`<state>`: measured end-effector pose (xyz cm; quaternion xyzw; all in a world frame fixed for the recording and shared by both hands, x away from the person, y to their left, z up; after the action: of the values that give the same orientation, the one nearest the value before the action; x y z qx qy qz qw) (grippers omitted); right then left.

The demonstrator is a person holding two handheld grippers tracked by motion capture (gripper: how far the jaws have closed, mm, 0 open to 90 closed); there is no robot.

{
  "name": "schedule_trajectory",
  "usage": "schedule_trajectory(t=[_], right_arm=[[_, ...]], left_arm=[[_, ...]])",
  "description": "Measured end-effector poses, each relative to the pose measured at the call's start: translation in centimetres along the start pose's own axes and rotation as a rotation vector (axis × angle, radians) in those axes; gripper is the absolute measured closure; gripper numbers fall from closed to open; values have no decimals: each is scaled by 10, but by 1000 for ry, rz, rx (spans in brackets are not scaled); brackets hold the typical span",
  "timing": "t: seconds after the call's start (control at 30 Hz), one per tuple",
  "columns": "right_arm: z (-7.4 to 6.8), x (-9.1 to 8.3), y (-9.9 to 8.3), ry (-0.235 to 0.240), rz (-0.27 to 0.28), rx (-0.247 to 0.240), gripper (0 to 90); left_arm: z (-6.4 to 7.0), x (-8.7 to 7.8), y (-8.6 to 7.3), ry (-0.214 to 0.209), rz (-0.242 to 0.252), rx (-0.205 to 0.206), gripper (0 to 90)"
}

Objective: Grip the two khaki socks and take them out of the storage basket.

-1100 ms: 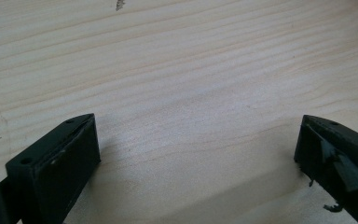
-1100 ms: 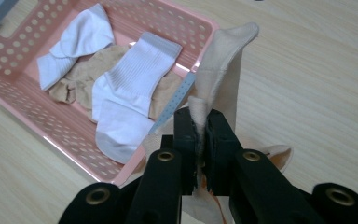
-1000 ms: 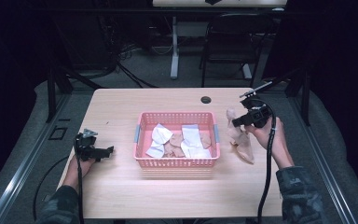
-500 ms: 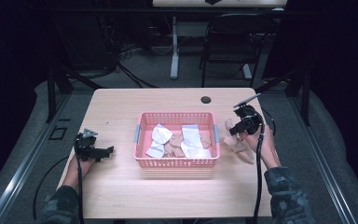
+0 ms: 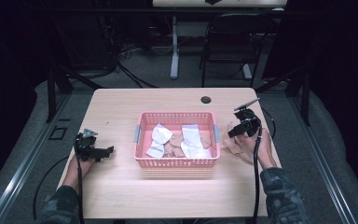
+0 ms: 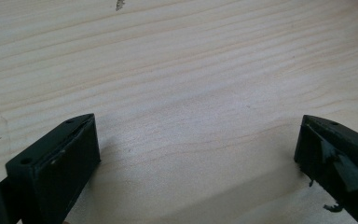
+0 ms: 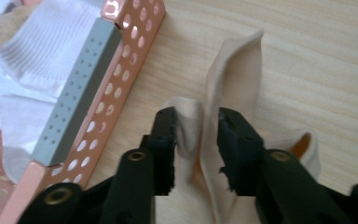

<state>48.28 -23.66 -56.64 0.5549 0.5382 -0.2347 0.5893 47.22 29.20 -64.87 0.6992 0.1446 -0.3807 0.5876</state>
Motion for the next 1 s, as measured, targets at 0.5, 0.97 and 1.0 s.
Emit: schedule_trajectory(t=[0.5, 0.97, 1.0], right_arm=[[-15, -43, -15, 40, 89, -75, 302], [6, -54, -79, 55, 146, -75, 141], [9, -53, -82, 51, 141, -66, 140]], left_arm=[[0, 0, 0, 0, 0, 0, 0], [0, 0, 0, 0, 0, -4, 0], [0, 0, 0, 0, 0, -4, 0]])
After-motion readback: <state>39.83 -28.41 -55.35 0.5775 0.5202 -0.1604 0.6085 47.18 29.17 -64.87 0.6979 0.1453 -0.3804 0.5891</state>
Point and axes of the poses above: each handheld gripper's, and its own axes: x roughly forward along the jaws, y roughly out of its top, z roughly to its right, the point moved 8 cm from there along x, roughly forward along the jaws, and after that the axes turned 2 degrees about y, right-handed, at the moved point
